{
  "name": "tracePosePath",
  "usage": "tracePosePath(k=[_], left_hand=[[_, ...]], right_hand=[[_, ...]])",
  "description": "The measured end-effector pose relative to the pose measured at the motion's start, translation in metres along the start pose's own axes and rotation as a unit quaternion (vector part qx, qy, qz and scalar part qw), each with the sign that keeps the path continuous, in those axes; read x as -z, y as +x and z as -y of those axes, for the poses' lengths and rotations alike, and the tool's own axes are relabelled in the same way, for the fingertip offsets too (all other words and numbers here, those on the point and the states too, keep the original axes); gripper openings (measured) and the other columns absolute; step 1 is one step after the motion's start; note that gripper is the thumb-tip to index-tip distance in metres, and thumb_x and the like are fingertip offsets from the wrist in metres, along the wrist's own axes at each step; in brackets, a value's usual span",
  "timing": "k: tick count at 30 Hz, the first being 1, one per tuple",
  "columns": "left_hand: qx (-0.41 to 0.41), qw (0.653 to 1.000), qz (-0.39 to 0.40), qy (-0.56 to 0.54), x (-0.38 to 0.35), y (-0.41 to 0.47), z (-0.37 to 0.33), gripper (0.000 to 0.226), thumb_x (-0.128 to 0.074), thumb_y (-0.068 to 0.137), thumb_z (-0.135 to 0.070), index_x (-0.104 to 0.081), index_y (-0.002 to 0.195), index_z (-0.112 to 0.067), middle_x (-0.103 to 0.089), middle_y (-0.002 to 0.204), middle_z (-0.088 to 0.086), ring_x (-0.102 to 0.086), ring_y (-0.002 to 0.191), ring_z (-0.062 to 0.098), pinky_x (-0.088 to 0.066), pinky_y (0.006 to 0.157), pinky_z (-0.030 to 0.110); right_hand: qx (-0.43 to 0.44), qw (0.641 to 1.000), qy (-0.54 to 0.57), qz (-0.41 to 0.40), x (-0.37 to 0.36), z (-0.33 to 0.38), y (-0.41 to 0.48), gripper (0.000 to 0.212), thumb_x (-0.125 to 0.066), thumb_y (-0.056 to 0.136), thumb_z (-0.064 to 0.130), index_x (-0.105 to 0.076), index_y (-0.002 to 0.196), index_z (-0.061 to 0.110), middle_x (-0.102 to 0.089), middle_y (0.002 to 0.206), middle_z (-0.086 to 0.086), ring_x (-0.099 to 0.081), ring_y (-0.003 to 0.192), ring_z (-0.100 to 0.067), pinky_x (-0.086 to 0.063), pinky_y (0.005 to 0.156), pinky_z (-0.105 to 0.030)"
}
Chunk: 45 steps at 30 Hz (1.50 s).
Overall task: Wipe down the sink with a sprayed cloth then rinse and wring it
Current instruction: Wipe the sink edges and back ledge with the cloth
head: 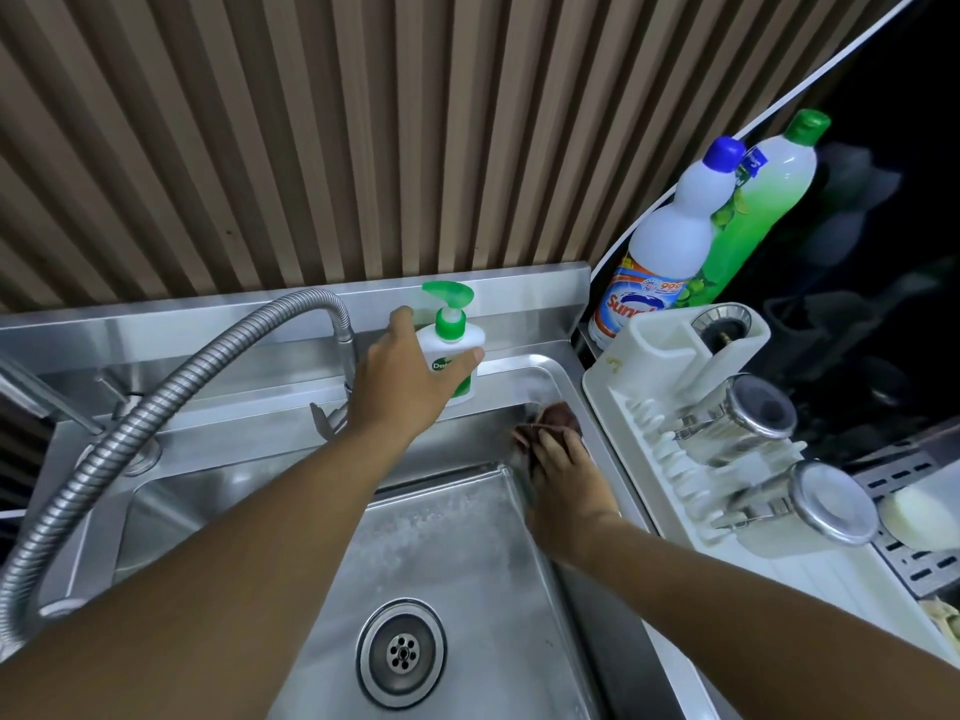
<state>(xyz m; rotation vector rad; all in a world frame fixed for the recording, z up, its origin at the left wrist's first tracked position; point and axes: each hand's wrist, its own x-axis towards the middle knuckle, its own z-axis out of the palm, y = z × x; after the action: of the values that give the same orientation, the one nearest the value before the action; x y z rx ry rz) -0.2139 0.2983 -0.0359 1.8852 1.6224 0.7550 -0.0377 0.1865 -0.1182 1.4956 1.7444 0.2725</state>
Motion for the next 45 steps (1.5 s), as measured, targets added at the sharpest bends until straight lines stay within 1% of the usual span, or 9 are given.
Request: tracePosePath(k=[10, 16, 19, 22, 25, 32, 37, 42, 45], left_hand=[[0.004, 0.998, -0.030, 0.051, -0.003, -0.052, 0.022, 0.076, -0.063, 0.090, -0.055, -0.028, 0.146, -0.016, -0.056, 0.139, 0.013, -0.057, 0.118, 0.041, -0.052, 0.087, 0.049], [-0.077, 0.995, -0.058, 0.035, -0.019, -0.092, 0.044, 0.030, -0.067, 0.091, -0.039, -0.053, 0.109, -0.018, -0.067, 0.105, 0.004, -0.068, 0.083, 0.037, -0.056, 0.066, 0.044], [-0.027, 0.997, 0.033, -0.058, -0.045, -0.106, 0.051, 0.014, -0.061, 0.095, -0.033, -0.061, 0.105, -0.024, -0.069, 0.106, -0.004, -0.070, 0.084, 0.021, -0.055, 0.075, 0.035], [0.055, 0.971, 0.170, -0.158, -0.081, -0.110, 0.048, 0.029, -0.052, 0.100, -0.024, -0.064, 0.127, -0.024, -0.068, 0.127, -0.003, -0.066, 0.104, 0.012, -0.051, 0.090, 0.029], [0.060, 0.945, 0.240, -0.216, -0.110, -0.107, 0.027, 0.041, -0.045, 0.105, -0.021, -0.052, 0.145, -0.022, -0.056, 0.145, -0.003, -0.054, 0.127, 0.009, -0.038, 0.099, 0.018], [0.140, 0.898, 0.258, -0.328, -0.153, -0.084, -0.020, 0.051, -0.040, 0.107, -0.023, -0.030, 0.157, -0.025, -0.037, 0.157, 0.000, -0.038, 0.142, 0.015, -0.028, 0.105, 0.018], [0.202, 0.851, 0.244, -0.419, -0.178, -0.099, -0.019, 0.056, -0.048, 0.104, -0.036, -0.029, 0.157, -0.033, -0.039, 0.156, -0.004, -0.044, 0.137, 0.010, -0.035, 0.108, 0.022], [0.208, 0.844, 0.243, -0.430, -0.173, -0.128, -0.028, 0.052, -0.045, 0.106, -0.037, -0.028, 0.155, -0.039, -0.043, 0.145, -0.014, -0.046, 0.132, 0.007, -0.035, 0.114, 0.027], [0.210, 0.841, 0.247, -0.434, -0.179, -0.147, -0.025, 0.067, -0.052, 0.093, -0.054, -0.031, 0.155, -0.040, -0.042, 0.154, -0.010, -0.044, 0.137, 0.008, -0.031, 0.120, 0.034]], right_hand=[[0.030, 0.995, 0.096, 0.006, 0.015, -0.020, 0.000, 0.062, -0.019, 0.104, 0.039, -0.009, 0.159, 0.012, -0.008, 0.167, -0.004, 0.011, 0.153, -0.027, -0.001, 0.120, -0.055], [0.064, 0.971, 0.213, -0.083, 0.011, -0.036, -0.008, 0.048, -0.041, 0.100, 0.023, -0.042, 0.147, 0.016, -0.039, 0.156, -0.001, -0.014, 0.152, -0.021, -0.009, 0.124, -0.038], [0.033, 0.941, 0.326, -0.090, 0.004, -0.047, -0.015, 0.058, -0.051, 0.098, 0.019, -0.033, 0.153, 0.016, -0.022, 0.164, 0.000, -0.008, 0.153, -0.017, -0.009, 0.121, -0.027], [0.010, 0.921, 0.383, -0.074, -0.007, -0.053, -0.023, 0.066, -0.051, 0.099, 0.022, -0.021, 0.158, 0.016, -0.010, 0.167, -0.001, -0.008, 0.153, -0.016, -0.011, 0.120, -0.026], [-0.005, 0.904, 0.419, -0.083, -0.012, -0.053, -0.031, 0.063, -0.045, 0.100, 0.020, -0.021, 0.158, 0.016, -0.013, 0.166, -0.002, -0.019, 0.152, -0.017, -0.024, 0.120, -0.030], [-0.033, 0.907, 0.416, -0.047, -0.009, -0.053, -0.031, 0.084, -0.059, 0.096, 0.020, -0.004, 0.159, 0.011, 0.011, 0.167, -0.005, -0.020, 0.151, -0.021, -0.034, 0.112, -0.032], [0.011, 0.936, 0.350, -0.025, -0.014, -0.056, -0.040, 0.073, -0.048, 0.100, 0.013, -0.003, 0.158, 0.004, 0.004, 0.167, -0.009, 0.002, 0.154, -0.019, -0.021, 0.121, -0.033], [0.035, 0.946, 0.321, -0.016, -0.025, -0.054, -0.053, 0.072, -0.047, 0.100, 0.017, -0.006, 0.158, 0.006, -0.002, 0.167, -0.007, -0.002, 0.154, -0.019, -0.026, 0.121, -0.039], [0.058, 0.953, 0.296, -0.006, -0.026, -0.052, -0.070, 0.073, -0.047, 0.101, 0.016, -0.003, 0.158, 0.002, -0.001, 0.167, -0.011, -0.003, 0.154, -0.023, -0.021, 0.122, -0.037]])
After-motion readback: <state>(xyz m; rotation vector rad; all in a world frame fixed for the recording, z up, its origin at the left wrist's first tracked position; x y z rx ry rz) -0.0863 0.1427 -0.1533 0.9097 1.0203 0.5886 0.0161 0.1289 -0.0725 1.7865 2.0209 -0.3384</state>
